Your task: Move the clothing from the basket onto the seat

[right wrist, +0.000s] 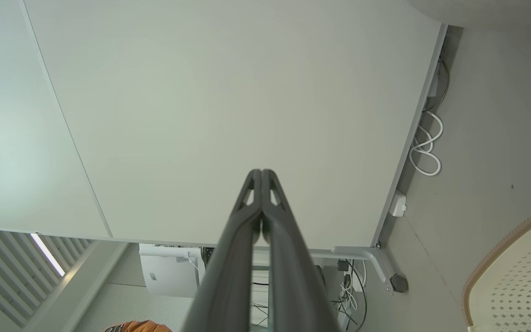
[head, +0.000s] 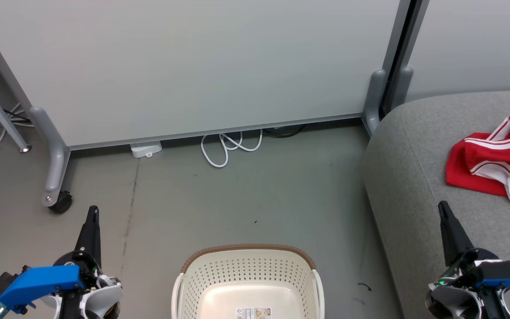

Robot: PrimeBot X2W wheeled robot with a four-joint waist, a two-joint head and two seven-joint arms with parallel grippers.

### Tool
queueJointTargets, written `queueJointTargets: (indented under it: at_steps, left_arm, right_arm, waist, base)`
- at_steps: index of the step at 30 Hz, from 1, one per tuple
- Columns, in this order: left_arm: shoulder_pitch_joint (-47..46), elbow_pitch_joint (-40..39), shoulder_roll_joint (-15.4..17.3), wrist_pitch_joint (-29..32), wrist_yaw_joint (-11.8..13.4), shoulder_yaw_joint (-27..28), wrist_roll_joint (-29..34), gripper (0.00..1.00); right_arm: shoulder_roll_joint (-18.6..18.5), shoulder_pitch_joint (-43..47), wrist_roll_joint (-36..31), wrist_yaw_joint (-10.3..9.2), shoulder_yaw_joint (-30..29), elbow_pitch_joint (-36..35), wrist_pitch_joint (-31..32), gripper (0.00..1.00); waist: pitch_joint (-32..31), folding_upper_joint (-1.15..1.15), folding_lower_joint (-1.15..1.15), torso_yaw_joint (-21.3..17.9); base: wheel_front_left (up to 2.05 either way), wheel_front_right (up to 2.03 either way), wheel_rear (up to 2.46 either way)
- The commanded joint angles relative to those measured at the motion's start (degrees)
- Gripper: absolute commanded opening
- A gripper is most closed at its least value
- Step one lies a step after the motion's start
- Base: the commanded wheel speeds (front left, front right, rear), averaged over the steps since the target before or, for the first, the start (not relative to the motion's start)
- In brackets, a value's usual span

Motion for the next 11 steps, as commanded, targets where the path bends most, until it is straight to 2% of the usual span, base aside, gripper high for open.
queueJointTargets:
  at_steps: [1,11]
  left_arm:
    - [-0.52,-0.22,-0.06,0.26,-0.53,0.15,-0.13,0.00]
    - [-0.52,-0.23,-0.06,0.26,-0.53,0.15,-0.13,0.00]
  right_arm:
    - [-0.36,-0.55,0.16,0.04,0.05,0.06,0.27,0.00]
    - [-0.36,-0.55,0.16,0.04,0.05,0.05,0.27,0.00]
  waist:
    - [0.00,0.00,0.00,0.00]
    - [0.00,0.00,0.00,0.00]
  base:
    - [0.00,0.00,0.00]
    - [0.00,0.00,0.00]
